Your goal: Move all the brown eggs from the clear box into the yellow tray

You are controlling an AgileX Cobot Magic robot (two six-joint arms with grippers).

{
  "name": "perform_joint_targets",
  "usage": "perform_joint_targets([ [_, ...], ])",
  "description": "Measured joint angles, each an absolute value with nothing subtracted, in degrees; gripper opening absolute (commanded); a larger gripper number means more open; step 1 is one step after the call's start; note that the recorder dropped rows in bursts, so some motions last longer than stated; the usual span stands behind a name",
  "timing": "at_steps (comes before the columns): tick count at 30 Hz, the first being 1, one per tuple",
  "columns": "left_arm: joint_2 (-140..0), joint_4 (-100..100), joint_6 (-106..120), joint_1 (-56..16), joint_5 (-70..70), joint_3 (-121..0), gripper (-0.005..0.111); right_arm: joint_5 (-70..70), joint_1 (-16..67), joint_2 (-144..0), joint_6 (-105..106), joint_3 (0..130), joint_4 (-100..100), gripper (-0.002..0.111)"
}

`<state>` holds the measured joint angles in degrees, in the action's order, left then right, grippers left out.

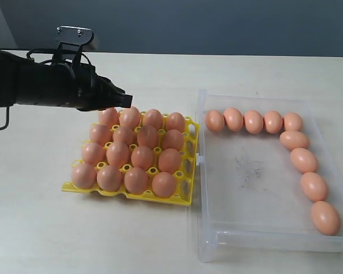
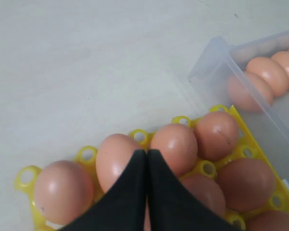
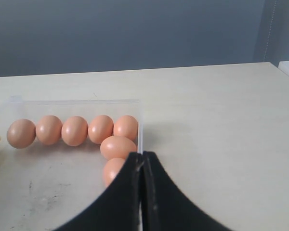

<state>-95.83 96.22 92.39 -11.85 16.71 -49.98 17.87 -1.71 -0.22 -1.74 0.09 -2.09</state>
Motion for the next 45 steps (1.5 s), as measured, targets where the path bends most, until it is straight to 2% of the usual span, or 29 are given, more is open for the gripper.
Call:
perform_joint_targets([
  [13,-98.5,95.5,90.4,-12.2,17.5,-50.0,0.0,17.9,-1.7,-0.2,-1.7,0.1,-2.1,-0.001],
  [28,-99.2,89.5,85.9,-18.5,16.2,-50.0,0.0,17.9,-1.7,-0.2,-1.7,0.1,-2.1,-0.001],
  [37,-99.3,88.9,85.7,-19.4,7.3,-50.0,0.0,17.9,-1.7,-0.2,-1.7,0.1,-2.1,-0.001],
  [45,-100.8,88.6,85.7,-19.4,6.5,-50.0,0.0,17.9,-1.7,-0.2,-1.7,0.1,-2.1,-0.001],
])
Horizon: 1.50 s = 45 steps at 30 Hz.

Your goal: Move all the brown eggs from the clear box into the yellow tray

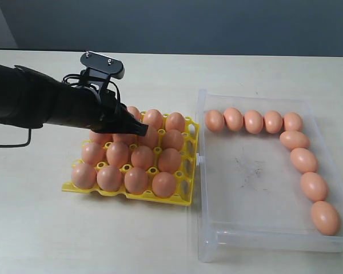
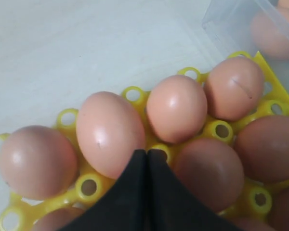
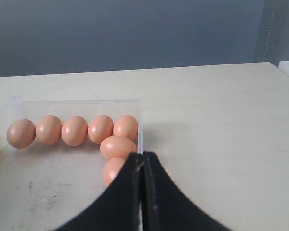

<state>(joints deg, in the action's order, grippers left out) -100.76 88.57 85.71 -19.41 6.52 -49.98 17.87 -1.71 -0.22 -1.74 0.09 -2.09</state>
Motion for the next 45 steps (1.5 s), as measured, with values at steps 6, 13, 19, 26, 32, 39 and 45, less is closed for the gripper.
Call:
perform_joint_targets([
  [6,-102.6,88.6,85.7,-19.4,6.4,-50.3,0.0,17.9,-1.7,-0.2,-1.7,0.1,-2.1,-0.001],
  [13,-103.0,88.6,85.7,-19.4,4.9,-50.3,0.0,17.9,-1.7,-0.2,-1.7,0.1,-2.1,-0.001],
  [19,-98.1,88.6,85.7,-19.4,4.1,-50.2,0.0,17.9,-1.7,-0.2,-1.7,0.1,-2.1,-0.001],
  [26,-93.3,88.3,84.4,-19.4,12.4,-50.2,0.0,17.9,-1.7,-0.2,-1.7,0.1,-2.1,-0.001],
  [32,-92.7,82.1,77.3,-19.4,18.5,-47.0,0.0,17.9,-1.7,-0.2,-1.7,0.1,-2.1,-0.001],
  [39,-92.7,75.1,69.2,-19.4,19.8,-43.2,0.0,17.9,-1.7,-0.2,-1.7,0.1,-2.1,-0.001],
  [45,-92.6,74.5,68.4,-19.4,22.2,-42.9,0.0,17.9,-1.7,-0.2,-1.7,0.1,-2.1,-0.001],
])
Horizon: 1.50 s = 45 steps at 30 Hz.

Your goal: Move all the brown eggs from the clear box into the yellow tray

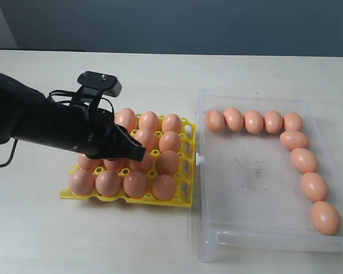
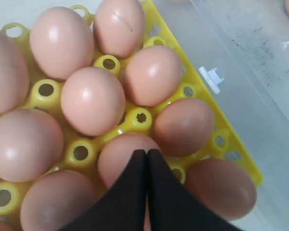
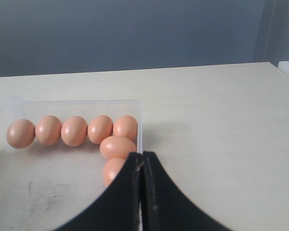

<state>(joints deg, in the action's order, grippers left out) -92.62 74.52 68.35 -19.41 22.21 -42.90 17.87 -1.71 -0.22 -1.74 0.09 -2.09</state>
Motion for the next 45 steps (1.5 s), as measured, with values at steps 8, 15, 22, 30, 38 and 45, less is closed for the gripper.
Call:
perform_joint_targets([
  [8,-92.6,74.5,67.9,-19.4,24.4,-42.9,0.0,17.9,-1.7,-0.2,-1.7,0.1,-2.1,-0.001],
  [15,-93.3,74.5,67.8,-19.4,21.1,-42.9,0.0,17.9,-1.7,-0.2,-1.7,0.1,-2.1,-0.001],
  [22,-93.9,74.5,67.7,-19.4,19.3,-42.9,0.0,17.9,-1.7,-0.2,-1.7,0.1,-2.1,-0.001],
  [30,-92.3,73.2,67.4,-19.4,14.7,-42.8,0.0,17.9,-1.7,-0.2,-1.7,0.1,-2.1,-0.001],
  [38,-86.4,53.5,49.1,-19.5,13.1,-42.5,0.0,17.9,-1.7,-0.2,-1.7,0.1,-2.1,-0.001],
  [45,-72.3,52.7,48.9,-19.5,3.5,-37.3,0.0,17.9,-1.7,-0.2,-1.7,0.1,-2.1,-0.001],
])
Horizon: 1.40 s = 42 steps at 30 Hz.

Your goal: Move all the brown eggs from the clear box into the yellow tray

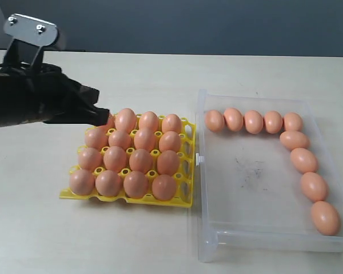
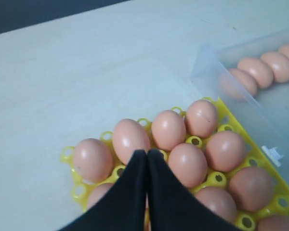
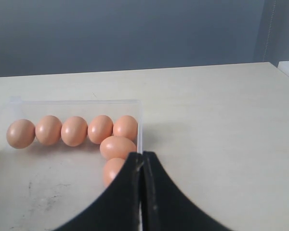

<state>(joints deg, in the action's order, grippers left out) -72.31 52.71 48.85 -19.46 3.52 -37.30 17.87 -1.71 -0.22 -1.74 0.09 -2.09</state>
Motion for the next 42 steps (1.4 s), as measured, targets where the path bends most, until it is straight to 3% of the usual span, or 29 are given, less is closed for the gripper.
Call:
perform_joint_targets([
  [6,-61.1,54.2,46.8,-19.5,-4.3,-25.8,0.0,17.9,-1.7,-0.2,-1.7,0.1,-2.1,-0.001],
  [22,-41.8,55.1,42.9,-21.4,-15.5,-14.2,0.0,17.9,-1.7,-0.2,-1.7,0.1,-2.1,-0.001],
  [42,-39.7,55.2,42.5,-21.5,-19.9,-14.1,0.0,17.9,-1.7,-0.2,-1.7,0.1,-2.1,-0.001],
])
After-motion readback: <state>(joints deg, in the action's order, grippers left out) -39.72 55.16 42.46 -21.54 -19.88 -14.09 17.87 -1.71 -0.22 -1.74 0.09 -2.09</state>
